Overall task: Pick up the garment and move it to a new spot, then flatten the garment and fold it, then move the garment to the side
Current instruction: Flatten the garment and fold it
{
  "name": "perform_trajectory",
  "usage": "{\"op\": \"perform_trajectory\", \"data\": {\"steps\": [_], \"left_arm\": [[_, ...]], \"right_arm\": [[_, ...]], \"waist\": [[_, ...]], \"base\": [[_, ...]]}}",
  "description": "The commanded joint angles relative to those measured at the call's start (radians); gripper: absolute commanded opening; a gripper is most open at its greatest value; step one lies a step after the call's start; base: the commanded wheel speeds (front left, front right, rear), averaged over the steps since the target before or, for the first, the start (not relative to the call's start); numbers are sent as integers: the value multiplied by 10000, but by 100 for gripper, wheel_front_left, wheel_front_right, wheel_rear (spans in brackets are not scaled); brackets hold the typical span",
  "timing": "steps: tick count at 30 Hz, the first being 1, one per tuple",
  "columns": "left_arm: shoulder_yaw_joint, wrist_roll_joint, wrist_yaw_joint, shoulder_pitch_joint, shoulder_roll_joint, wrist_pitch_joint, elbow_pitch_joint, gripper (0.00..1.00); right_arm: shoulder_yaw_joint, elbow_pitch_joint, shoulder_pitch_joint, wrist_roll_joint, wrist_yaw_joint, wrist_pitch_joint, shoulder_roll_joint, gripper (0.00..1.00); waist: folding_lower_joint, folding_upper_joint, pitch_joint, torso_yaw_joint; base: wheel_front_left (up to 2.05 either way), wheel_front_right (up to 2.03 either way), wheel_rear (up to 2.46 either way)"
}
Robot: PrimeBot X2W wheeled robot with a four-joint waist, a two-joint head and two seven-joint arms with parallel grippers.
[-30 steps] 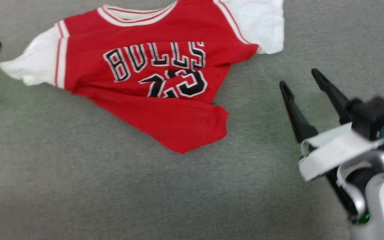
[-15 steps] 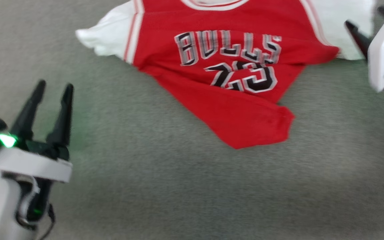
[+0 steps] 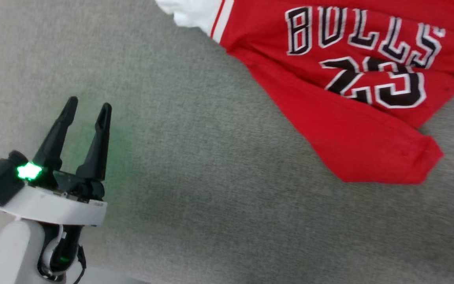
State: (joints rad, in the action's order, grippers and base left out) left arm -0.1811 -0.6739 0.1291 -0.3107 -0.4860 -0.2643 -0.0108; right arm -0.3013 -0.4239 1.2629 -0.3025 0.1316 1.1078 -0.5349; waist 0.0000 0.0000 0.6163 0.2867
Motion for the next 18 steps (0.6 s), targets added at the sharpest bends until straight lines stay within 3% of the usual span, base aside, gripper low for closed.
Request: {"op": "perform_trajectory", "data": {"steps": [1,9,10,12,15,18], "left_arm": [[56,-72,24,-70,-5,7,-46,100],[173,-129,26,-169,-225,7,-297,100],[208,-136,26,-173,-280,7,-347,100],[190,-95,14,-261,-429,7,-476,100],[104,-121,15,-599,-865,7,-812,100],[-147,21,14,-1287,-1727,7,-1228,100]], "right_arm": [[180,-191,212,246,-17,-64,-12,100],[584,-956,-79,916,-13,317,444,100],[551,-945,-141,976,-10,312,532,56],[670,-981,-178,1046,-6,325,648,0],[967,-862,-96,1112,-7,135,800,0],[1022,-728,109,1161,-12,-49,968,0]], "waist": [[0,0,651,610],[0,0,743,476],[0,0,753,426],[0,0,774,333],[0,0,789,159],[0,0,863,-74]], "base": [[0,0,0],[0,0,0],[0,0,0],[0,0,0],[0,0,0],[0,0,0]]}}
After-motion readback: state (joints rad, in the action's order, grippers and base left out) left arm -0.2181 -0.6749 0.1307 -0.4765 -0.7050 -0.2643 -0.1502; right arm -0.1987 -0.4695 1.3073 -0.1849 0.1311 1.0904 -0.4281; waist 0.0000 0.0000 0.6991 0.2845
